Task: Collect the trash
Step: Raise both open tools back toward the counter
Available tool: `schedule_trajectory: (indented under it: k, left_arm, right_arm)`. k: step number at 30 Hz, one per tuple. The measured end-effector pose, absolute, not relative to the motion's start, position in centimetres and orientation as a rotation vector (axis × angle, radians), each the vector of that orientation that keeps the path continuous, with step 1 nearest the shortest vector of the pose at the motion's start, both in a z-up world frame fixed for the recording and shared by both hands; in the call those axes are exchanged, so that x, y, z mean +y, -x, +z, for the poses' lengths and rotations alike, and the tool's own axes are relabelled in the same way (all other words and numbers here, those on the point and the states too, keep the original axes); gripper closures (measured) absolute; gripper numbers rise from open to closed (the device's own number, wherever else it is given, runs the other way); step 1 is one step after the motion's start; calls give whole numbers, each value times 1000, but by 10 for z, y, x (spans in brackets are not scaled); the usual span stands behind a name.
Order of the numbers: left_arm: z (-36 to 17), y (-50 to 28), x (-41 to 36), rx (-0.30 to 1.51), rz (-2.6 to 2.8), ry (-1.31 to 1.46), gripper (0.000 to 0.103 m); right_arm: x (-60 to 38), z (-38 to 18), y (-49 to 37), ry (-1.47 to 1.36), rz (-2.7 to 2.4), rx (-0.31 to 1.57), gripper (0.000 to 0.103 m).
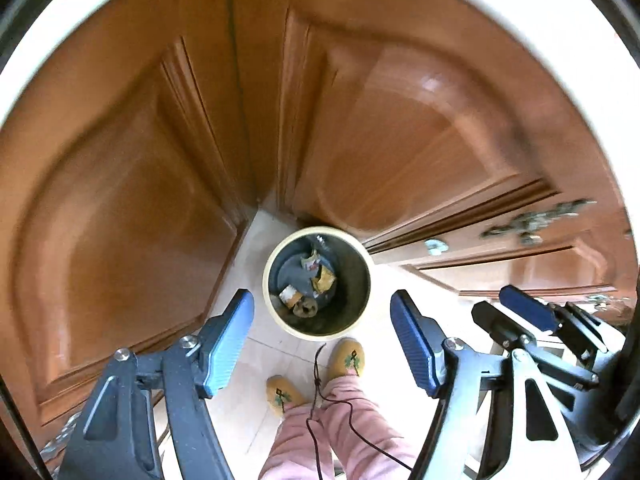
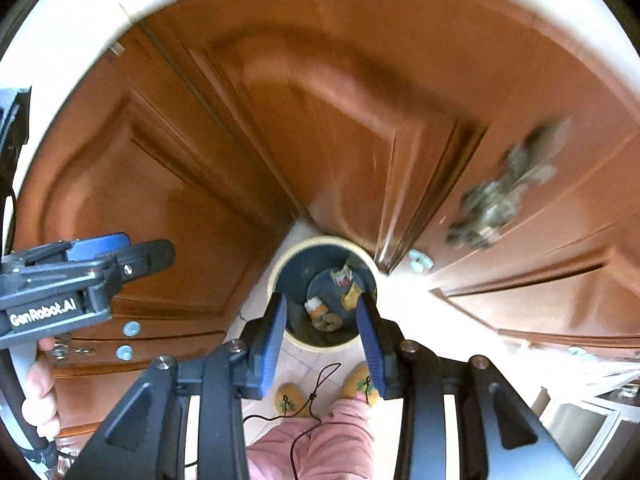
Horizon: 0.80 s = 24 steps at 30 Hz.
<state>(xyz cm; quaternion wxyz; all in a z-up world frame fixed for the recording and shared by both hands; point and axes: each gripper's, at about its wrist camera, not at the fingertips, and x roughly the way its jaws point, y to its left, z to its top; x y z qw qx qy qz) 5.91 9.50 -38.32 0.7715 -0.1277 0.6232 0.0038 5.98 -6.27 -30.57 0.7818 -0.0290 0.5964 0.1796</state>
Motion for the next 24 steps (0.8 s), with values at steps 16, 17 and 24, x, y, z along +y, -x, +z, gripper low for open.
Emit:
schedule_trajectory:
  k: [16, 17, 24]
  left_arm:
    - [-213, -26, 68, 1177, -127, 159, 32]
    - [-205, -25, 67, 1168, -142, 162, 31]
    - [-152, -23, 55, 1069, -213, 132, 29]
  right_arm:
    - [-78, -126, -11, 37, 383, 1114, 66]
    - [-81, -121, -10, 38, 377, 1103, 66]
    - [-111, -100, 5, 24, 280, 1019, 66]
